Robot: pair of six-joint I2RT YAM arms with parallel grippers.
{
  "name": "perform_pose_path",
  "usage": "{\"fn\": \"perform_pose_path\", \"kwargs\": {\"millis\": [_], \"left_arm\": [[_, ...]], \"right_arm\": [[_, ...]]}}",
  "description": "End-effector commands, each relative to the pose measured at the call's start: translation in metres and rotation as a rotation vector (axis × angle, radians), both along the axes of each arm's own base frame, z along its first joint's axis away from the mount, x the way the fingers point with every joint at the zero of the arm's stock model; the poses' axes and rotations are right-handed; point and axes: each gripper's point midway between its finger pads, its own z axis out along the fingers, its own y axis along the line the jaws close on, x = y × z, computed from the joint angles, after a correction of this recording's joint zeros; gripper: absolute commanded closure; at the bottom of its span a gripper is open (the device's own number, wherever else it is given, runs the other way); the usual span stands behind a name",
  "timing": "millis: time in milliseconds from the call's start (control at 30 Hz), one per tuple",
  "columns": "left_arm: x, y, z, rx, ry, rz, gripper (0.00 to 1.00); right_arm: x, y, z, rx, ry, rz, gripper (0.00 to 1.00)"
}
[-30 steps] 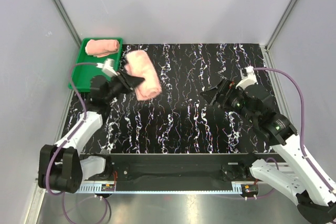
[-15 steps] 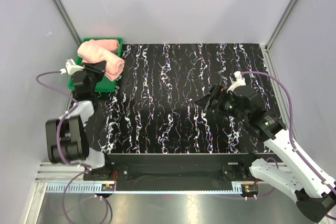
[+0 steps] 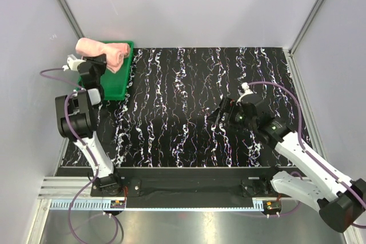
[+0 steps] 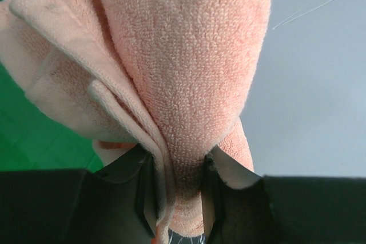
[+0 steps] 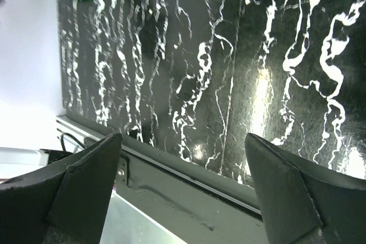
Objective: Roll the towels
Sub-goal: Place the rolled towel into the container
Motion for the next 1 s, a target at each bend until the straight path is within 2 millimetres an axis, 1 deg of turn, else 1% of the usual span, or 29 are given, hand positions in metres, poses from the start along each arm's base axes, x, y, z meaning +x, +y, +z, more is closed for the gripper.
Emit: {"fn": "perform_pose_path", "kwargs": {"millis": [0, 67, 133, 167, 233, 267, 300, 333, 367, 400, 433, 467, 500, 533, 567, 600, 633, 667, 733, 767, 800, 833, 867, 900, 933, 967], "left_arm": [[0.027, 0.016, 0.029, 0.065, -0.09, 0.068, 1.0], [0.033, 0.021, 0.013, 0.068, -0.052, 0.111, 1.0], [0.043, 0.017, 0.009, 0.076, -0.037, 0.1, 1.0], [0.049, 0.013, -0.009, 0.067, -0.005, 0.088, 1.0], [0.056, 0.012, -0.019, 0.049, 0.003, 0.086, 1.0], [0.059, 0.01, -0.035, 0.014, 0.024, 0.091, 1.0], [0.061, 0.009, -0.043, -0.001, 0.032, 0.092, 1.0], [0.068, 0.006, -0.04, -0.011, 0.021, 0.071, 1.0], [0.072, 0.002, -0.058, -0.034, 0.054, 0.06, 1.0], [0.075, 0.0, -0.063, -0.037, 0.065, 0.06, 1.0], [0.079, 0.0, -0.063, -0.036, 0.068, 0.068, 1.0], [0.079, -0.003, -0.079, -0.045, 0.117, 0.072, 1.0], [0.082, -0.003, -0.084, -0.056, 0.13, 0.078, 1.0], [0.087, -0.004, -0.084, -0.069, 0.129, 0.073, 1.0], [0.088, -0.004, -0.098, -0.089, 0.144, 0.073, 1.0], [0.09, -0.005, -0.102, -0.118, 0.141, 0.073, 1.0], [0.094, -0.005, -0.1, -0.131, 0.133, 0.069, 0.99], [0.095, -0.006, -0.113, -0.152, 0.15, 0.067, 0.95], [0.099, -0.01, -0.117, -0.179, 0.156, 0.047, 0.91], [0.099, -0.009, -0.123, -0.198, 0.166, 0.046, 0.85], [0.097, -0.013, -0.126, -0.209, 0.176, 0.029, 0.8], [0.095, -0.011, -0.129, -0.215, 0.194, 0.029, 0.75], [0.094, -0.011, -0.13, -0.218, 0.201, 0.028, 0.71], [0.092, -0.01, -0.13, -0.22, 0.211, 0.026, 0.63], [0.089, -0.013, -0.133, -0.228, 0.228, 0.006, 0.59], [0.087, -0.01, -0.13, -0.226, 0.23, -0.001, 0.56]], "right_arm": [[0.007, 0.013, 0.006, 0.028, -0.035, 0.04, 0.05], [0.012, 0.016, 0.003, 0.014, -0.039, 0.051, 0.04], [0.016, 0.018, -0.002, 0.001, -0.032, 0.055, 0.04], [0.018, 0.019, -0.003, -0.004, -0.032, 0.054, 0.04], [0.022, 0.023, -0.006, -0.015, -0.029, 0.067, 0.04], [0.024, 0.024, -0.007, -0.018, -0.026, 0.068, 0.04], [0.024, 0.025, -0.008, -0.021, -0.021, 0.073, 0.04], [0.027, 0.027, -0.01, -0.025, -0.016, 0.075, 0.04], [0.028, 0.028, -0.01, -0.024, -0.017, 0.079, 0.04], [0.029, 0.029, -0.01, -0.023, -0.017, 0.079, 0.04], [0.029, 0.029, -0.011, -0.024, -0.015, 0.081, 0.04], [0.029, 0.029, -0.012, -0.026, -0.012, 0.079, 0.04], [0.029, 0.029, -0.012, -0.027, -0.012, 0.077, 0.04], [0.028, 0.028, -0.011, -0.025, -0.013, 0.076, 0.04], [0.028, 0.028, -0.011, -0.027, -0.014, 0.073, 0.04], [0.028, 0.026, -0.012, -0.033, -0.013, 0.072, 0.04], [0.027, 0.026, -0.01, -0.03, -0.017, 0.072, 0.04], [0.027, 0.025, -0.01, -0.032, -0.017, 0.067, 0.04], [0.026, 0.024, -0.009, -0.033, -0.018, 0.065, 0.04], [0.026, 0.023, -0.007, -0.033, -0.022, 0.062, 0.03], [0.025, 0.022, -0.008, -0.034, -0.019, 0.06, 0.03], [0.025, 0.022, -0.006, -0.032, -0.024, 0.059, 0.04], [0.024, 0.022, -0.005, -0.03, -0.026, 0.06, 0.04], [0.023, 0.021, -0.005, -0.03, -0.025, 0.058, 0.04], [0.023, 0.02, -0.004, -0.029, -0.028, 0.056, 0.04], [0.022, 0.02, -0.003, -0.028, -0.028, 0.059, 0.04]]}}
